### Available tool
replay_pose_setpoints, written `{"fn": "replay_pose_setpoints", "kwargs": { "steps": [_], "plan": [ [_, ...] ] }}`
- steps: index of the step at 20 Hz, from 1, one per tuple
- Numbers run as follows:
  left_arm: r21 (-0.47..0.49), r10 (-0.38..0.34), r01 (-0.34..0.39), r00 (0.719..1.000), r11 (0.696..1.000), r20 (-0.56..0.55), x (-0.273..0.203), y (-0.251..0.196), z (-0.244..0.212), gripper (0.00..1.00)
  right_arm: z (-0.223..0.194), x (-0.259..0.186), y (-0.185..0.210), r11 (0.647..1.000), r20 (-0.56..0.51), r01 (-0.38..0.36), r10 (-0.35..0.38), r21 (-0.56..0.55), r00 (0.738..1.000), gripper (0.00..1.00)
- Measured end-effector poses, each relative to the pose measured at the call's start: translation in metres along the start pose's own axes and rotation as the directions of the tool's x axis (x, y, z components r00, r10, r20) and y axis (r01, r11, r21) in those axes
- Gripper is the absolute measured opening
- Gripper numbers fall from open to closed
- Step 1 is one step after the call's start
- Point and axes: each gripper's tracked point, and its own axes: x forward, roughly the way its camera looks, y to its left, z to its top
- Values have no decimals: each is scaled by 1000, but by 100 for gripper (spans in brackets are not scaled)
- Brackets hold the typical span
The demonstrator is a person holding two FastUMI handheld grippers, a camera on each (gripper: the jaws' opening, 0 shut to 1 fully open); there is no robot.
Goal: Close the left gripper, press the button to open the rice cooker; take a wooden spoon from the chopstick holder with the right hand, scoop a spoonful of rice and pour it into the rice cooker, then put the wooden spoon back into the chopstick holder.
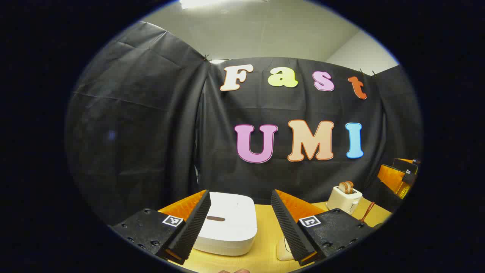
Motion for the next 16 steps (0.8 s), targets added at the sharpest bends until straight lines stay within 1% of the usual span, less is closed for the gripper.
{"fn": "replay_pose_setpoints", "kwargs": {
  "steps": [3,4,11,12,13,16],
  "plan": [
    [32,5,-6,1000,999,14,6,3,7,95,-1,4,-6,1000,-8,11,-11,12,1000,99],
    [43,7,-7,1000,999,13,6,4,7,95,-2,5,-7,1000,-9,14,-14,15,1000,100],
    [66,10,-14,999,998,49,2,12,21,95,-3,6,-16,999,-14,34,-34,19,999,99],
    [70,11,-14,999,997,48,2,13,23,92,-3,6,-17,999,-16,37,-37,20,999,99],
    [69,9,-12,999,998,46,2,13,22,94,-4,6,-18,999,-18,40,-39,21,999,99],
    [62,5,-8,999,998,46,0,12,23,95,-6,6,-19,999,-22,42,-41,22,999,99]
  ]
}}
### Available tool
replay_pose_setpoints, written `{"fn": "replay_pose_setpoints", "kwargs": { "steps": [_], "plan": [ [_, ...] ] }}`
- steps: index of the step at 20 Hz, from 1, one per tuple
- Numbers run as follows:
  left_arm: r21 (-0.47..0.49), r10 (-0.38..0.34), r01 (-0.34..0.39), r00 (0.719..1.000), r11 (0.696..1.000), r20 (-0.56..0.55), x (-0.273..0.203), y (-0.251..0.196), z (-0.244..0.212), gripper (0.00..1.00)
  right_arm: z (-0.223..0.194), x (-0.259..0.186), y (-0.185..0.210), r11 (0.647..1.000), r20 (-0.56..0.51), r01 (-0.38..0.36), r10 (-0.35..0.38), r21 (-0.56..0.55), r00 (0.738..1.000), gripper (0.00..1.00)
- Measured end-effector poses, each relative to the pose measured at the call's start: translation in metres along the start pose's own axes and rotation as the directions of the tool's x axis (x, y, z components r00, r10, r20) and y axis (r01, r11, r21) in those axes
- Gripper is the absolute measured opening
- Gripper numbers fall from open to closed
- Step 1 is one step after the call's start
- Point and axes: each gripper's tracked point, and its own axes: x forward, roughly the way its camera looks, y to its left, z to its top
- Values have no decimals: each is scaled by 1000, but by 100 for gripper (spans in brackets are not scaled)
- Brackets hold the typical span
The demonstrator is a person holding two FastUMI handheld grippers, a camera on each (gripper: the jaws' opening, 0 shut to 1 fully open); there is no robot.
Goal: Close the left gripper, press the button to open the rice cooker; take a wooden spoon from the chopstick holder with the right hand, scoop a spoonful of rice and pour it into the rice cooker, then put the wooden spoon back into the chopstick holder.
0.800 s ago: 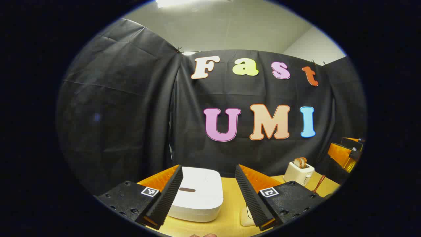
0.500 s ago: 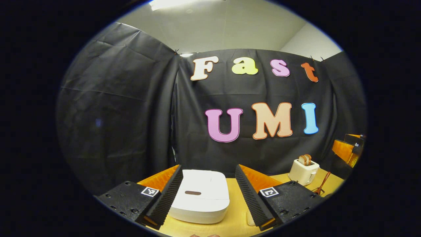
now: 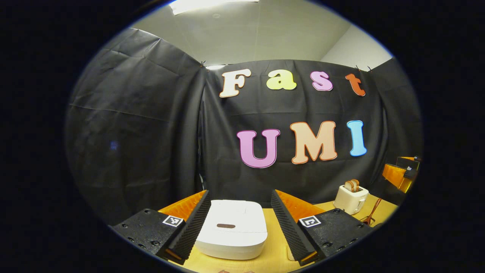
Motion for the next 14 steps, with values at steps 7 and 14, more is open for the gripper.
{"fn": "replay_pose_setpoints", "kwargs": {
  "steps": [7,14],
  "plan": [
    [3,-11,11,1000,1000,13,3,1,3,94,-2,0,-1,1000,-7,3,-3,-5,1000,99],
    [-4,-23,23,999,1000,23,10,6,6,59,-4,4,2,1000,-9,2,-2,-8,1000,100]
  ]
}}
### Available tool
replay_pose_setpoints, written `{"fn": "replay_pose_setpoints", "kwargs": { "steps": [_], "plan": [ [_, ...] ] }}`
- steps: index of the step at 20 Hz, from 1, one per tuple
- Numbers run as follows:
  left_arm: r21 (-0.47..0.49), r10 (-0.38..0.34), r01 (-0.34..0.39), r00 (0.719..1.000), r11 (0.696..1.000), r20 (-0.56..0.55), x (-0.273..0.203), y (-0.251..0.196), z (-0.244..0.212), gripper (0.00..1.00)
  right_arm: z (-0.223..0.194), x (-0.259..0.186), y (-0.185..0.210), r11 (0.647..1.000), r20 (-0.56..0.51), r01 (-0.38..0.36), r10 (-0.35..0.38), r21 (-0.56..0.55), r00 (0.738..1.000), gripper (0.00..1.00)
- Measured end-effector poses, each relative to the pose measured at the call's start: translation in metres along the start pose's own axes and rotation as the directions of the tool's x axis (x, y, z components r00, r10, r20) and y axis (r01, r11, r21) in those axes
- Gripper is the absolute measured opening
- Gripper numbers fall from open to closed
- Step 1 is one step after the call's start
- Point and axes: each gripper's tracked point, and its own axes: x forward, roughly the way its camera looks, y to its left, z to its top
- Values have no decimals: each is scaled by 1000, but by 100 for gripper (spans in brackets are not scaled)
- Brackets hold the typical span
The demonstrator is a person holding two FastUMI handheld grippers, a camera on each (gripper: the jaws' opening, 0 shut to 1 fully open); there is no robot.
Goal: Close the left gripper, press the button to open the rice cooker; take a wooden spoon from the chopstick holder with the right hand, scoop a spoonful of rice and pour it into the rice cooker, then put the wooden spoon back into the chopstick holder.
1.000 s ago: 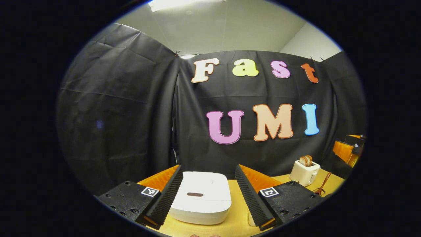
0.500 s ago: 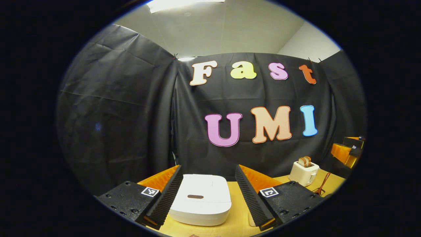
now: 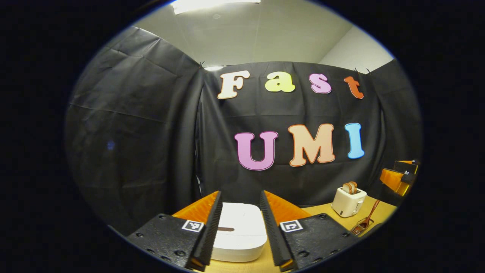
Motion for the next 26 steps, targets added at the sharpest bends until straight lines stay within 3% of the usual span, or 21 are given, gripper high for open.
{"fn": "replay_pose_setpoints", "kwargs": {
  "steps": [2,7,10,19,26],
  "plan": [
    [0,-8,8,1000,1000,4,5,0,1,38,2,0,0,1000,7,2,-2,-3,1000,99],
    [-32,-29,28,999,999,-29,9,0,-13,10,3,0,5,1000,3,-4,4,-21,1000,100],
    [-35,-16,16,1000,999,-22,14,10,-13,0,2,-2,9,1000,0,-9,9,-30,1000,100],
    [-70,-45,39,995,997,-86,44,31,-51,0,8,-10,13,999,11,18,-17,-44,1000,99],
    [-123,-63,37,976,992,-209,74,47,-109,0,0,-16,5,996,-11,72,-73,-59,997,100]
  ]
}}
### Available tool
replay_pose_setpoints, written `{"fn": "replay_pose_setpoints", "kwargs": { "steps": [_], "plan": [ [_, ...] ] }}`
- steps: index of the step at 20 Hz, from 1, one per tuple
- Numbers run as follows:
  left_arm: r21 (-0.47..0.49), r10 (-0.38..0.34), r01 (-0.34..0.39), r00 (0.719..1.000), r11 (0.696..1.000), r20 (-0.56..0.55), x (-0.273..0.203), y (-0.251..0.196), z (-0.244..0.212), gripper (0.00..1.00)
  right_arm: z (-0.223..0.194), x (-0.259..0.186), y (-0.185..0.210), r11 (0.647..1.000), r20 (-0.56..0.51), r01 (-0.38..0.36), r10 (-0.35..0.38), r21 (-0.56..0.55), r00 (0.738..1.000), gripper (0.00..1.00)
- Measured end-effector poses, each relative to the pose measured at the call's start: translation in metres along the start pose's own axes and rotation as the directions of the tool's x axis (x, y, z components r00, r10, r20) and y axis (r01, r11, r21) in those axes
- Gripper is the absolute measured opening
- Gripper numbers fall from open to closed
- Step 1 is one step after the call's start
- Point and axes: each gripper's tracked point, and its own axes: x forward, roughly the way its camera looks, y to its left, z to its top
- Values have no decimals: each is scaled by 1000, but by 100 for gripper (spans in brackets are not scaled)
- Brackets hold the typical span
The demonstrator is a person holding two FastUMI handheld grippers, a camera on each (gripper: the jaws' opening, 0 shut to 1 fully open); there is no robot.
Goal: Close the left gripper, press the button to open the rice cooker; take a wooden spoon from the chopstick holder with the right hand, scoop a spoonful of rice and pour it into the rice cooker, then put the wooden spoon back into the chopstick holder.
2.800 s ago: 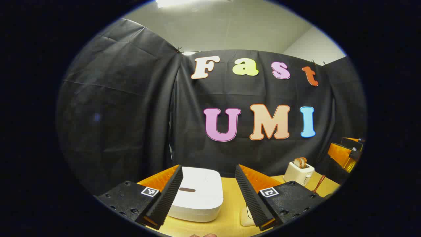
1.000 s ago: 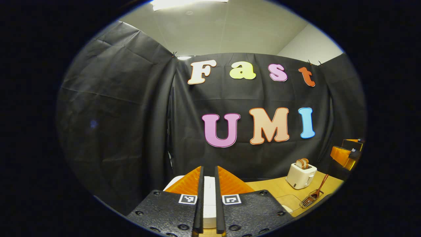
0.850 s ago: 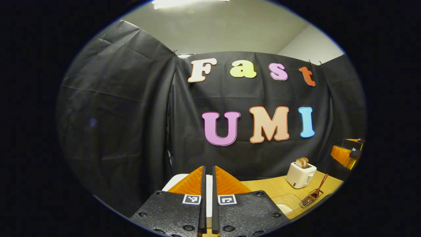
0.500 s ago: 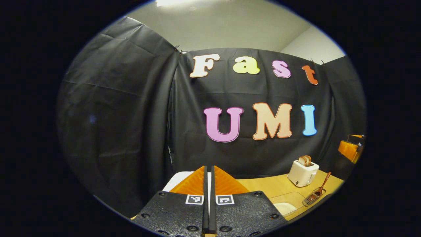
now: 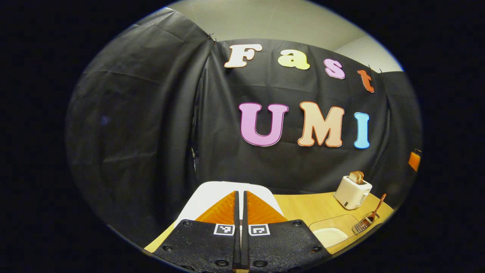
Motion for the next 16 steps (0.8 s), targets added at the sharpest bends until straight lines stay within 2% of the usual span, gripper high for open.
{"fn": "replay_pose_setpoints", "kwargs": {
  "steps": [6,16],
  "plan": [
    [-27,-16,13,996,1000,-82,21,7,-38,0,-3,-1,-6,999,-16,31,-31,-12,999,100],
    [-20,-13,9,981,1000,-196,36,12,-89,0,-8,1,-7,999,-29,37,-38,-19,999,100]
  ]
}}
